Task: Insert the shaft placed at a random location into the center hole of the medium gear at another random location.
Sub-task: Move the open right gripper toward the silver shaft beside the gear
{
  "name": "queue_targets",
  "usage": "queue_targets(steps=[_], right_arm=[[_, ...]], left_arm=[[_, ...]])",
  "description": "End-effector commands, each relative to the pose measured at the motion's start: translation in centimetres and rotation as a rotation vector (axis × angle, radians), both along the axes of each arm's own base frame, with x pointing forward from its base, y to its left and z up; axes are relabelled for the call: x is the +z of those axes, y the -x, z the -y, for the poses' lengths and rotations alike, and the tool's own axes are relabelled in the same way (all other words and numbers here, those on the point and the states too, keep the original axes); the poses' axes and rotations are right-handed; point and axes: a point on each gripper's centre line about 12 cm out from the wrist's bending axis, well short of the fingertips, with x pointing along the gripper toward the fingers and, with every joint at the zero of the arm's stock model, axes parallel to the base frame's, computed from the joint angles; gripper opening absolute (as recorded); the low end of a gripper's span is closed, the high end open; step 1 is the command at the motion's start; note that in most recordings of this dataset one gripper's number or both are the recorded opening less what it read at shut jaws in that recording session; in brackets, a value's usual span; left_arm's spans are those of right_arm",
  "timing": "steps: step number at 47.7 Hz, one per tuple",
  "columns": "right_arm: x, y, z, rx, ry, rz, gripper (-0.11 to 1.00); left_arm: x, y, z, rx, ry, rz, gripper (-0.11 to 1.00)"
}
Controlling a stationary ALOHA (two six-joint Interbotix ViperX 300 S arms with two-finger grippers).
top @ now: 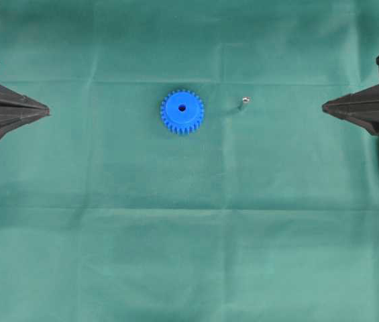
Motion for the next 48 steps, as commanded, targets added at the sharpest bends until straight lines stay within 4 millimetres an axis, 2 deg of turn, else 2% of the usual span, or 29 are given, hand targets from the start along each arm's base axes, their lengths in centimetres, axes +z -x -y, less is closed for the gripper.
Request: queue_targets(steps=[1,12,24,29,38,40,42,45,48], right_arm=[[0.9,-0.4,0.2,-0.009,-0.005,0.008,0.01],[0.0,-0.8,1.7,-0.081,-0.007,-0.047,0.01],[-2.9,-2.3,2.8,-0.127,-0.014,-0.162,0.02],[-4.9,-3.4,3.5,-0.150,-0.015,-0.241,0.19],[-8.6,-5.3,4.7,-0.178,0.009,-0.347,0.76],[-9.4,-5.6,4.9,-0.184,0.010,-0.356,0.85],[-10.0,-5.8,5.2,-0.193,0.011,-0.360,0.87],[-11.0,-6.2,5.7,-0.206,0.009,-0.367,0.81],[-12.1,-6.5,6.1,-0.216,0.007,-0.383,0.81]], left_arm=[[0.7,-0.5,0.0,-0.003,-0.014,-0.012,0.00],[0.4,-0.4,0.0,-0.002,-0.011,-0.041,0.00],[0.4,-0.4,0.0,-0.002,-0.018,-0.040,0.00],[0.4,-0.4,0.0,-0.002,-0.021,-0.040,0.00],[0.5,-0.4,0.0,-0.002,-0.021,-0.037,0.00],[0.5,-0.4,0.0,-0.002,-0.021,-0.035,0.00],[0.5,-0.4,0.0,-0.002,-0.021,-0.034,0.00],[0.6,-0.4,0.0,-0.002,-0.021,-0.028,0.00],[0.6,-0.4,0.0,-0.002,-0.021,-0.026,0.00]])
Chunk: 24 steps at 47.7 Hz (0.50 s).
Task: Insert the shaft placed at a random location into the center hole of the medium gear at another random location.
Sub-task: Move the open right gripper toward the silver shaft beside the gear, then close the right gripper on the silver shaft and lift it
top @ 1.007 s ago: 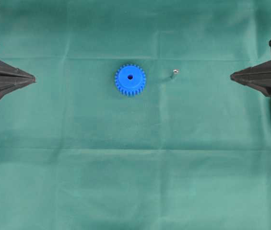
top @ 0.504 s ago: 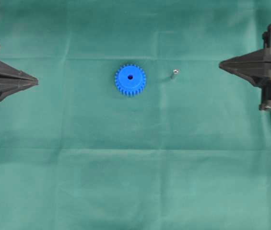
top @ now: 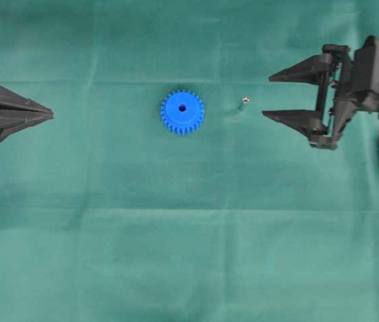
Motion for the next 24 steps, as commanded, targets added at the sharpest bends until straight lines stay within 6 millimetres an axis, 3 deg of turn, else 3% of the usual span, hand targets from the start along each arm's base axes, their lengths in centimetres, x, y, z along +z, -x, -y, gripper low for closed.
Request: queue_targets(steps=[1,24], right_arm=[[-0.8,-0.7,0.7,-0.014,0.018,0.007,0.81],[-6.6,-2.6,1.7,-0.040,-0.005,-0.057,0.83]], left_arm=[[1.1,-0.2,0.0,-0.001,-0.005,0.034,0.00],[1.0,-0.2,0.0,-0.001,-0.009,0.032,0.00]])
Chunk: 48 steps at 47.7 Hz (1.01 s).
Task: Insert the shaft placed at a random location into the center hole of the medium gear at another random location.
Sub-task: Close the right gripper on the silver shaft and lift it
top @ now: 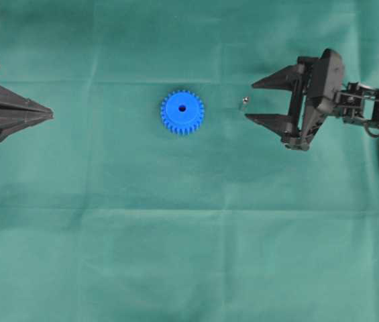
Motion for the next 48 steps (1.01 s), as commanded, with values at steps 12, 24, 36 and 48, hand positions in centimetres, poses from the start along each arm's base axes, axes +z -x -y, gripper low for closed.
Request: queue_targets(steps=[12,24,36,48], right_arm=[[-0.8,-1.2,0.6,-0.011,0.011,0.005,0.82],[-0.8,-1.3,0.6,-0.014,0.010,0.007,0.81],[-1.1,-1.4,1.1,-0.032,0.005,-0.005,0.32],[-1.3,-1.4,1.1,-0.030,0.003,-0.014,0.14]], left_arm=[[0.9,-0.2,0.0,-0.001,-0.005,0.025,0.00],[0.9,-0.2,0.0,-0.001,-0.005,0.025,0.00],[0.9,-0.2,0.0,0.001,-0.003,0.025,0.00],[0.9,-0.2,0.0,-0.001,-0.003,0.025,0.00]])
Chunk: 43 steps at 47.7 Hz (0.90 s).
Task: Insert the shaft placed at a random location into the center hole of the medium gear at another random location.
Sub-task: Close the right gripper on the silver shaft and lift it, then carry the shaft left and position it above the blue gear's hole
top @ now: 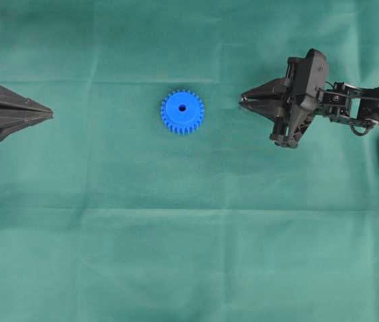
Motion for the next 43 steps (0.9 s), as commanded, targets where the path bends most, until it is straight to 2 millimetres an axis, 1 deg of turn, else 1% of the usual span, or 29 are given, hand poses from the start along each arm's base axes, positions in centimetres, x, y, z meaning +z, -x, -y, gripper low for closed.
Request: queue_targets(steps=[1,11,15,24,28,33,43], right_arm=[[0.5,-0.3,0.3,-0.003,0.017,0.019,0.14],[0.9,-0.4,0.3,0.001,0.024,0.033,0.14],[2.0,-0.3,0.3,0.000,0.032,0.058,0.14],[5.2,-0.2,0.2,0.006,0.043,0.084,0.14],[6.1,0.1,0.1,0.008,0.042,0.079,0.14],[6.4,0.4,0.0,0.008,0.043,0.080,0.14],[6.3,0.5,0.0,0.008,0.039,0.075,0.14]], left_arm=[[0.9,-0.2,0.0,-0.001,-0.003,0.023,0.00],[0.9,-0.2,0.0,-0.001,-0.003,0.023,0.00],[0.9,-0.2,0.0,-0.001,-0.003,0.023,0.00],[0.9,-0.2,0.0,-0.001,-0.001,0.025,0.00],[0.9,-0.2,0.0,-0.001,-0.001,0.025,0.00],[0.9,-0.2,0.0,-0.001,-0.001,0.025,0.00],[0.9,-0.2,0.0,-0.001,0.000,0.023,0.00]])
